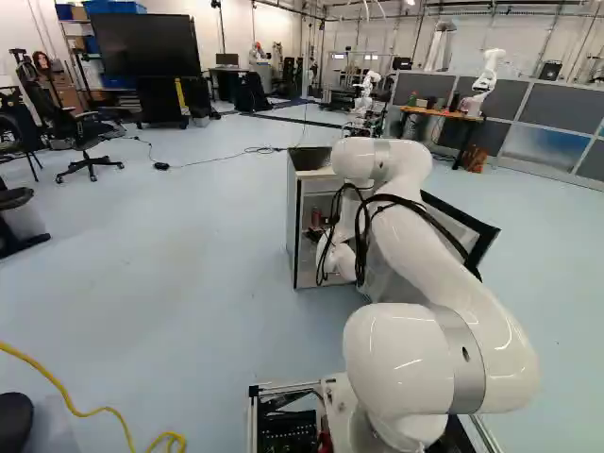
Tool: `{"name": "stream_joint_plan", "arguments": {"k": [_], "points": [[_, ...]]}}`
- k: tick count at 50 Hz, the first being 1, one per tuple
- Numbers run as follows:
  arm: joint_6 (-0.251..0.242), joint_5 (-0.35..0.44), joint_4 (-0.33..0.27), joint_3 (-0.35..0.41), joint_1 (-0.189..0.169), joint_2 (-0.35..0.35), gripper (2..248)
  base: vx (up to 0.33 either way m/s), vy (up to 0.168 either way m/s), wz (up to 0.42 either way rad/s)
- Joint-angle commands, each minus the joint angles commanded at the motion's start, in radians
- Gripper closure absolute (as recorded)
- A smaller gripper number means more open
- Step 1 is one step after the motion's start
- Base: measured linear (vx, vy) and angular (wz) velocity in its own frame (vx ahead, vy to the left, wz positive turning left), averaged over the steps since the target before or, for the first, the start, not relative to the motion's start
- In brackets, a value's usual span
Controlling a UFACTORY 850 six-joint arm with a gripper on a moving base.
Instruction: Grab a drink from the fridge
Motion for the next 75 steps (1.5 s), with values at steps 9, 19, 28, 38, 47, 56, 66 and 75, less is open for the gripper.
{"name": "stream_joint_plan", "arguments": {"k": [9,19,28,38,47,56,66,75], "points": [[0.000,0.000,0.000,-0.052,-0.001,-0.027,3,0.000,0.000,0.000],[0.000,0.000,-0.006,-0.108,-0.004,-0.056,3,0.000,0.000,0.000],[0.000,0.000,-0.014,-0.160,-0.006,-0.084,3,0.000,0.000,0.000],[0.000,0.000,-0.024,-0.219,-0.004,-0.115,3,0.000,0.000,0.000],[0.000,0.000,-0.040,-0.274,-0.002,-0.145,3,0.000,0.000,0.000],[0.000,0.000,-0.059,-0.331,0.000,-0.176,3,0.000,0.000,0.000],[0.000,0.000,-0.072,-0.397,-0.005,-0.212,3,0.000,0.000,0.000],[0.000,0.000,-0.073,-0.455,-0.017,-0.244,3,0.000,0.000,0.000]]}}
